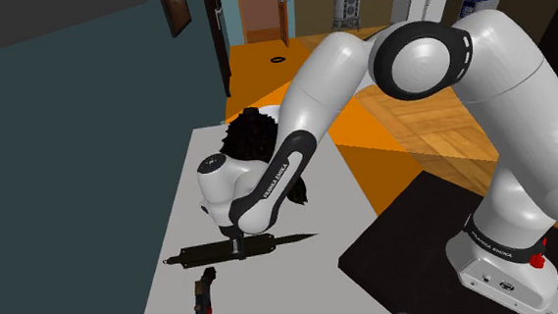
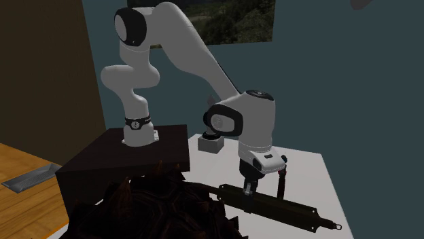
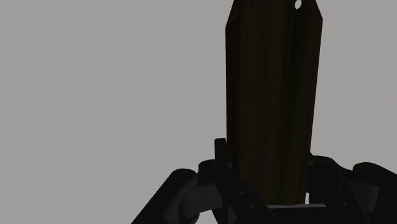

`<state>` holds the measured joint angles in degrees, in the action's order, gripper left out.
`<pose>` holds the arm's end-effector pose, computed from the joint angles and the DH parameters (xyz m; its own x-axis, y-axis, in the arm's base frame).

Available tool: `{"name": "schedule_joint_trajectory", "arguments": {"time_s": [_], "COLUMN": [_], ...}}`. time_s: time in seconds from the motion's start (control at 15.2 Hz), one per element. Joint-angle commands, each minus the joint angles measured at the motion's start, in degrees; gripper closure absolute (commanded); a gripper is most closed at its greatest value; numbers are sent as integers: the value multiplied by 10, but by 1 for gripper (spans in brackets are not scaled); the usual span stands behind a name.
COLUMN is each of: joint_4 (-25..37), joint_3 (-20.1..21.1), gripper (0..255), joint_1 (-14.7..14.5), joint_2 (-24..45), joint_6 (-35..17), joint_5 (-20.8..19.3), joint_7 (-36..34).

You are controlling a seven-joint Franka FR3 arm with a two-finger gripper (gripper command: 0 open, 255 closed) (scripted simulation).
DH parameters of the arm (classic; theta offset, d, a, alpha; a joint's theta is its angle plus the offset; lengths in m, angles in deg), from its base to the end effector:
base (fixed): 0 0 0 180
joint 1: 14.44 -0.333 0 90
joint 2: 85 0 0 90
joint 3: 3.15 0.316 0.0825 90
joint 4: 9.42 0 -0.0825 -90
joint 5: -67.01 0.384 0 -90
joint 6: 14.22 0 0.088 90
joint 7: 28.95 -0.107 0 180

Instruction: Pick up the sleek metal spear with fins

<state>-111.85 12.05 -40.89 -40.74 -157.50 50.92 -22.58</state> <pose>0.4874 0.4236 0.1292 0.5433 0.8394 -0.0152 0.8391 -0.5435 -0.0240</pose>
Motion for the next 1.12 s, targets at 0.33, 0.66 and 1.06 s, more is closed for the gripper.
{"name": "schedule_joint_trajectory", "arguments": {"time_s": [0.33, 0.66, 1.06], "joint_4": [-2, -12, -20], "joint_3": [2, 11, 22], "gripper": [255, 255, 255], "joint_1": [1, 8, 16], "joint_2": [-5, -36, -72], "joint_6": [4, 25, 53], "joint_5": [1, 10, 21], "joint_7": [1, 6, 12]}}
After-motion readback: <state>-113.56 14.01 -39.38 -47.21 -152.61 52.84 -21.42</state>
